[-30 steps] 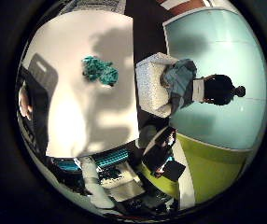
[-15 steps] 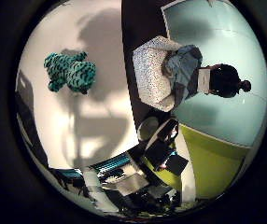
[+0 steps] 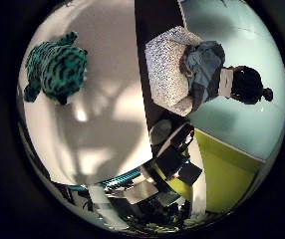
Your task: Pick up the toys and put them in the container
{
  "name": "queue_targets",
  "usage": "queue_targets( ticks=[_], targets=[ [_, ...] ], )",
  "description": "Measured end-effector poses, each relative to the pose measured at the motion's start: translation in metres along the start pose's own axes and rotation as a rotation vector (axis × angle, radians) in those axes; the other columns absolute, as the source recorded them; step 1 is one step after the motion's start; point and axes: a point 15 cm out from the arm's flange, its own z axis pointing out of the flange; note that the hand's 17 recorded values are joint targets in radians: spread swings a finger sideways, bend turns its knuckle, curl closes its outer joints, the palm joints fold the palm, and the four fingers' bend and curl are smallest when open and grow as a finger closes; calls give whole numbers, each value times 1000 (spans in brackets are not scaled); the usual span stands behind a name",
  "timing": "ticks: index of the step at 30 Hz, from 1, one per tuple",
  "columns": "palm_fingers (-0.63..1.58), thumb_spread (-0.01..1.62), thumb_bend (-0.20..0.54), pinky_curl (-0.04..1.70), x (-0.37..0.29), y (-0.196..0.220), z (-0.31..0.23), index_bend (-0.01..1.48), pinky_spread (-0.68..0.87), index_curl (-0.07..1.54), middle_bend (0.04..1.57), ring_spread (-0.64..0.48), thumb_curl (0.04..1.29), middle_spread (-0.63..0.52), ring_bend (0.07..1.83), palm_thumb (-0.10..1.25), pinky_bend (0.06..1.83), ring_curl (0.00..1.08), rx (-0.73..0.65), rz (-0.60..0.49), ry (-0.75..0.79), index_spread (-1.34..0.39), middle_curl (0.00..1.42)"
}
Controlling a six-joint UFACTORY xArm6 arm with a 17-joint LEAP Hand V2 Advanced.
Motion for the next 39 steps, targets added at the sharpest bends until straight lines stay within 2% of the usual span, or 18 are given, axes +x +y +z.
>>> queue_targets(
  ticks=[10, 12, 14, 16, 17, 18, 19, 20, 21, 22, 24, 26, 28, 31, 35, 39],
  targets=[
    [230, 1148, -20, 271, -3, -9, 41, 168, 475, 280, 222, 170, 321, 9, 361, 536, 464, 231, -35, 3, -7, -228, 344],
    [321, 1143, -20, 256, -3, -10, 44, 162, 467, 281, 277, 127, 324, -35, 402, 541, 429, 234, -36, 5, -7, -224, 360],
    [496, 1138, -18, 229, -3, -14, 43, 166, 426, 283, 423, 25, 328, -111, 481, 557, 372, 248, -24, 3, -5, -243, 411],
    [713, 1135, -13, 206, -4, -16, 42, 177, 255, 296, 573, -134, 334, -179, 645, 586, 351, 297, -16, -2, -3, -291, 481],
    [947, 1129, -11, 220, -4, -15, 41, 163, 74, 295, 640, -213, 339, -217, 771, 610, 460, 333, -16, -2, -1, -336, 519],
    [961, 1124, -12, 239, -4, -15, 41, 185, -31, 315, 651, -253, 343, -238, 815, 628, 514, 364, -18, -4, 1, -360, 543],
    [1161, 1120, -9, 288, -3, -14, 40, 243, -170, 354, 712, -285, 348, -263, 919, 659, 645, 419, -18, -6, 4, -402, 590],
    [1233, 1119, -5, 334, -2, -14, 37, 326, -218, 401, 751, -294, 355, -276, 976, 686, 751, 457, -13, -9, 6, -424, 627],
    [1238, 1116, -5, 378, -2, -15, 32, 405, -251, 447, 794, -300, 364, -292, 1031, 709, 846, 489, -3, -10, 7, -445, 665],
    [1206, 1115, -8, 450, -1, -15, 26, 550, -273, 530, 861, -304, 376, -308, 1119, 744, 998, 540, 8, -9, 8, -463, 729],
    [1132, 1118, -2, 552, 2, -14, 6, 777, -265, 670, 964, -304, 402, -325, 1229, 813, 1173, 613, 41, -5, 11, -462, 833],
    [1071, 1125, 6, 638, 7, -10, -18, 926, -249, 779, 1070, -297, 431, -325, 1287, 891, 1275, 672, 80, 2, 17, -437, 918],
    [1048, 1145, 25, 705, 9, -3, -51, 998, -229, 844, 1130, -293, 461, -314, 1328, 966, 1337, 715, 130, 5, 21, -404, 966],
    [993, 1154, 8, 805, 8, 20, -92, 1059, -199, 915, 1196, -287, 499, -294, 1374, 1006, 1383, 776, 188, 14, 27, -362, 1017],
    [947, 1135, -10, 911, -2, 70, -161, 1105, -177, 957, 1252, -284, 545, -272, 1398, 1039, 1394, 827, 277, 7, 41, -329, 1044],
    [925, 1122, -13, 997, -31, 142, -224, 1125, -157, 975, 1282, -280, 570, -256, 1416, 1034, 1374, 860, 333, -36, 48, -311, 1051]
  ],
)
